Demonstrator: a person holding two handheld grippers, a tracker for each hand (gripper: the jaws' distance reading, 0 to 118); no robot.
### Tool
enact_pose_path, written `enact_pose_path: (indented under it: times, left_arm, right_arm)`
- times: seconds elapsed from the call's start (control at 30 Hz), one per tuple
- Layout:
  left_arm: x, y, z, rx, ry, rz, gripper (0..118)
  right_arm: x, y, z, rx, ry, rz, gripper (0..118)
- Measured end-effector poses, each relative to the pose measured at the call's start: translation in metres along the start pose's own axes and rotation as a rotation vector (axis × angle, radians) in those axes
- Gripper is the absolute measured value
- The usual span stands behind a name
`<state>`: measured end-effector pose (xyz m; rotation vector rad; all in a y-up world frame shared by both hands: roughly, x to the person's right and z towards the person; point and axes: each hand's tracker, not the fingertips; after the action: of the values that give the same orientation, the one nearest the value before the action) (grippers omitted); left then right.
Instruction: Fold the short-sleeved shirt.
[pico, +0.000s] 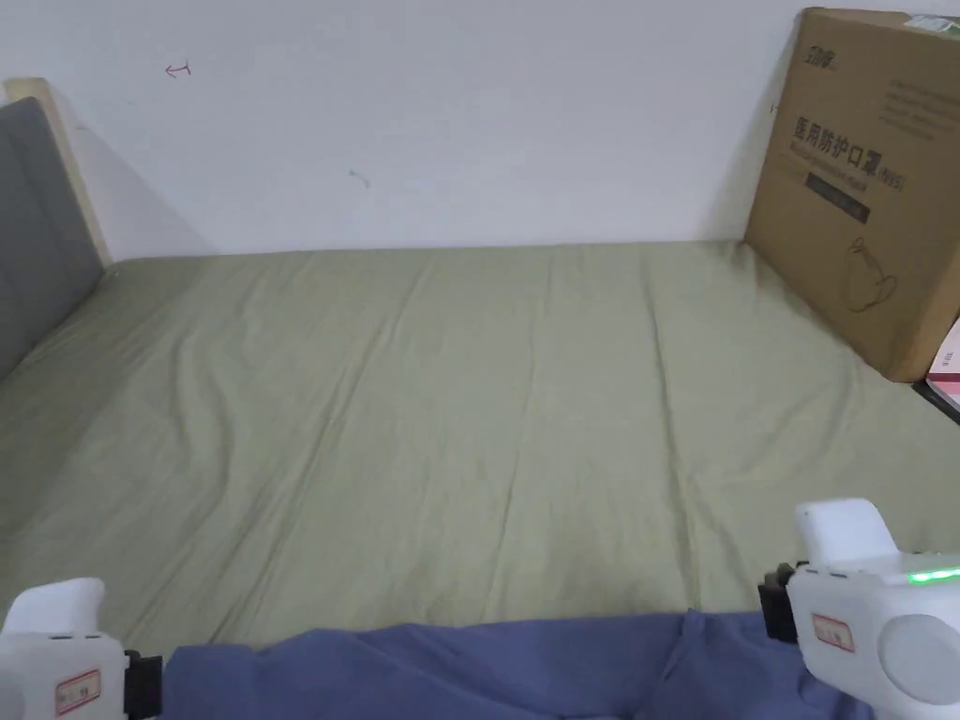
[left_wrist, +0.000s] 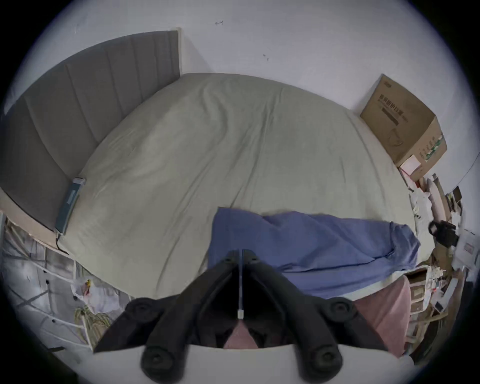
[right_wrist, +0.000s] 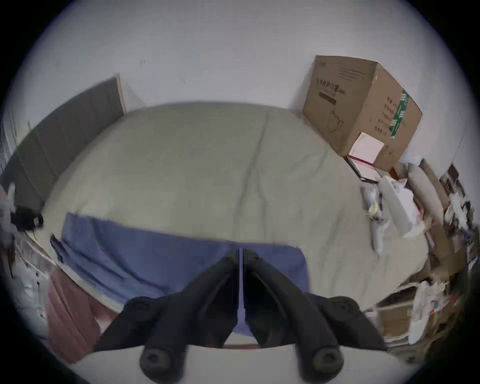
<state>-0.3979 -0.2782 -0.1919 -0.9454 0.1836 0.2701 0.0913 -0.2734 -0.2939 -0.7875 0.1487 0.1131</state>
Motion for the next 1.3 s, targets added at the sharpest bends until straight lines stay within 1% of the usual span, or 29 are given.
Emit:
enact_pose_path:
  times: [0.07,0.13,0.17,0.2,0.23,0.27,0.3,0.33,0.37,0.4,0.43,0.5,0.6,0.63,0.67,0.7,0.73,0.77,0.8,0.83,0.87,0.9,0.93,0.97,1.07,1.1,1.17,1.2,1.3]
  left_arm:
    - [0.001,-0.006,-0.003,-0.011,0.001,0.012,0]
    - [0.0,-0.016,-0.006,-0.008,0.013,-0.011,0]
    - [-0.006,-0.02,-0.006,-0.002,0.015,0.003,2]
    - [-0.015,-0.023,-0.008,0.013,-0.018,0.045,18]
    - [-0.023,-0.024,-0.01,0.011,-0.053,0.082,61]
    - [-0.036,-0.023,-0.017,-0.027,-0.076,0.132,93]
    - [-0.044,-0.023,-0.024,-0.071,-0.081,0.16,93]
    - [-0.048,-0.025,-0.029,-0.102,-0.089,0.159,102]
    - [-0.053,-0.027,-0.036,-0.114,-0.095,0.143,114]
    - [-0.052,-0.029,-0.038,-0.093,-0.087,0.14,118]
    - [-0.054,-0.031,-0.042,-0.084,-0.088,0.146,115]
    - [-0.058,-0.03,-0.058,-0.152,-0.077,0.142,114]
    - [-0.055,-0.031,-0.078,-0.205,-0.083,0.19,114]
    - [-0.056,-0.033,-0.085,-0.219,-0.111,0.201,110]
    - [-0.055,-0.034,-0.092,-0.231,-0.164,0.22,99]
    - [-0.056,-0.037,-0.1,-0.231,-0.201,0.26,83]
    - [-0.054,-0.04,-0.107,-0.232,-0.152,0.285,67]
    - [-0.052,-0.043,-0.106,-0.214,-0.025,0.305,61]
    - [-0.047,-0.041,-0.101,-0.216,-0.037,0.277,58]
    - [-0.043,-0.041,-0.095,-0.201,-0.046,0.255,44]
    - [-0.039,-0.042,-0.09,-0.177,-0.021,0.229,24]
    - [-0.037,-0.042,-0.086,-0.169,-0.052,0.204,12]
    - [-0.036,-0.039,-0.083,-0.169,-0.063,0.217,12]
    - [-0.035,-0.035,-0.08,-0.183,-0.107,0.275,12]
    - [-0.021,-0.018,-0.064,-0.135,-0.031,0.212,12]
    - [-0.014,-0.012,-0.057,-0.125,-0.035,0.203,12]
    - [0.004,0.0,-0.038,-0.071,-0.043,0.141,12]
    - [0.019,0.009,-0.028,-0.042,-0.04,0.082,12]
    - [0.072,0.023,0.002,0.046,-0.055,-0.084,12]
  right_arm:
    - [-0.02,-0.005,-0.007,0.043,0.03,-0.055,0]
    - [-0.037,-0.013,-0.012,0.04,0.04,-0.055,0]
    - [-0.044,-0.015,-0.018,-0.004,0.085,-0.043,0]
    - [-0.053,-0.019,-0.022,-0.035,0.107,-0.032,0]
    - [-0.058,-0.022,-0.026,-0.034,0.105,-0.032,0]
    - [-0.065,-0.026,-0.03,-0.057,0.113,-0.015,0]
    - [-0.07,-0.028,-0.033,-0.078,0.122,0.006,0]
    - [-0.075,-0.03,-0.035,-0.076,0.121,0.009,0]
    - [-0.079,-0.031,-0.037,-0.077,0.124,0.01,0]
    - [-0.082,-0.033,-0.039,-0.092,0.137,0.015,0]
    - [-0.085,-0.033,-0.042,-0.103,0.147,0.015,0]
    - [-0.091,-0.034,-0.045,-0.119,0.154,0.021,0]
    - [-0.099,-0.032,-0.047,-0.129,0.132,0.048,0]
    - [-0.099,-0.032,-0.048,-0.135,0.124,0.052,0]
    - [-0.098,-0.031,-0.05,-0.14,0.122,0.047,0]
    - [-0.096,-0.031,-0.052,-0.15,0.127,0.035,0]
    - [-0.093,-0.03,-0.053,-0.158,0.136,0.015,0]
    - [-0.09,-0.03,-0.054,-0.169,0.148,-0.013,0]
    - [-0.088,-0.031,-0.056,-0.176,0.156,-0.032,0]
    - [-0.086,-0.031,-0.056,-0.175,0.155,-0.044,0]
    - [-0.083,-0.032,-0.057,-0.177,0.151,-0.051,0]
    - [-0.081,-0.033,-0.058,-0.181,0.147,-0.058,0]
    - [-0.079,-0.033,-0.059,-0.185,0.141,-0.065,0]
    - [-0.076,-0.034,-0.06,-0.19,0.137,-0.075,0]
    - [-0.064,-0.036,-0.057,-0.191,0.148,-0.117,0]
    - [-0.06,-0.036,-0.056,-0.192,0.151,-0.129,0]
    - [-0.048,-0.037,-0.052,-0.181,0.15,-0.156,0]
    - [-0.043,-0.036,-0.049,-0.174,0.145,-0.162,0]
    - [-0.029,-0.035,-0.041,-0.108,0.064,-0.147,0]
